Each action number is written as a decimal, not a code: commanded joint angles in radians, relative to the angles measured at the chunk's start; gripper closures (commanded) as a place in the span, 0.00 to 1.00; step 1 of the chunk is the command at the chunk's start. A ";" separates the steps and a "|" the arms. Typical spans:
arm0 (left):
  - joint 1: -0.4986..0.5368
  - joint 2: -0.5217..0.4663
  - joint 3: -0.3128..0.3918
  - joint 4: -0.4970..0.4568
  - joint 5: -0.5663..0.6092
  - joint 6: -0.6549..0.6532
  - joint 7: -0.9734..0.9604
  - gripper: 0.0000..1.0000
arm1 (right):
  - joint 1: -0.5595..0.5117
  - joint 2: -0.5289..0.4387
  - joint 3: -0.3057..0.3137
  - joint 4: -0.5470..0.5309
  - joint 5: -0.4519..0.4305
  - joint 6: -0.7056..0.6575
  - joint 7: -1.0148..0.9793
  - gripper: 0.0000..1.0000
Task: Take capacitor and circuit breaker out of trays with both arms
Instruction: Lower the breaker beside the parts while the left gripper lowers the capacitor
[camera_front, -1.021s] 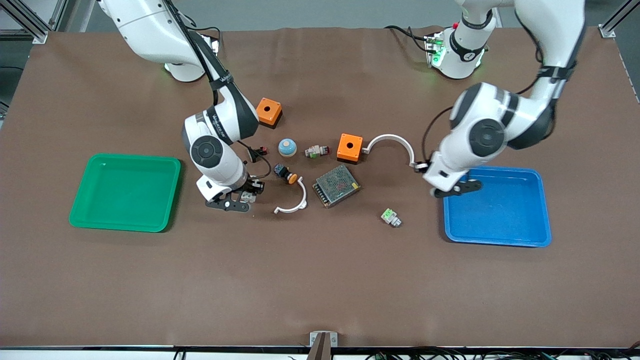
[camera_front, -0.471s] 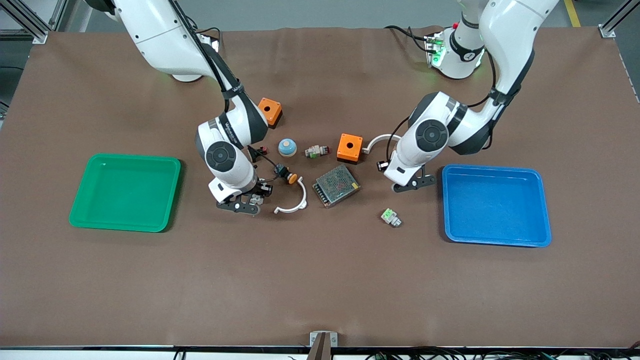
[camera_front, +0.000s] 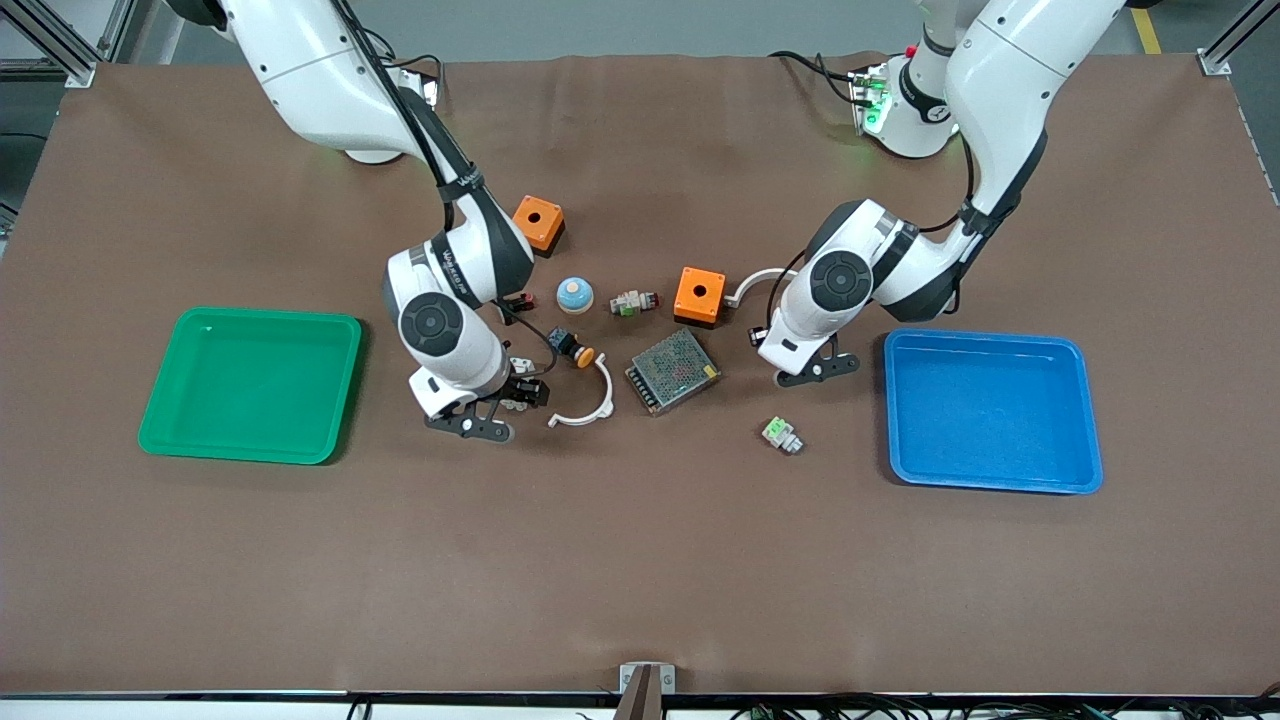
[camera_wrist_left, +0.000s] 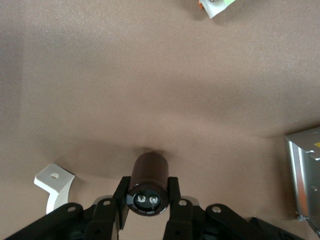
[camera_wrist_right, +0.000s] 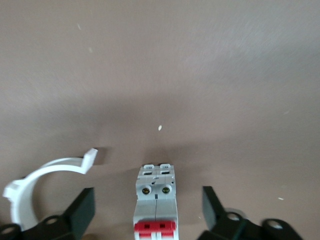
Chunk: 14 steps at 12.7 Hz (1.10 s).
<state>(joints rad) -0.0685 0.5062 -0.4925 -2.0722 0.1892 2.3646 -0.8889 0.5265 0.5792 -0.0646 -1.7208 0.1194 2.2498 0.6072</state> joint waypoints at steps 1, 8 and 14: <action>-0.007 -0.002 0.000 -0.008 0.024 0.031 -0.027 0.81 | -0.068 -0.013 0.005 0.124 0.009 -0.163 -0.064 0.00; -0.005 0.017 -0.001 -0.014 0.024 0.065 -0.022 0.34 | -0.308 -0.200 0.002 0.141 -0.082 -0.442 -0.458 0.00; 0.018 -0.135 -0.011 0.069 0.012 -0.170 0.053 0.01 | -0.477 -0.282 0.002 0.161 -0.084 -0.573 -0.636 0.00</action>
<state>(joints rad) -0.0606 0.4657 -0.4928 -2.0166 0.1930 2.2995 -0.8670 0.0972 0.3283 -0.0837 -1.5527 0.0487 1.7096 0.0069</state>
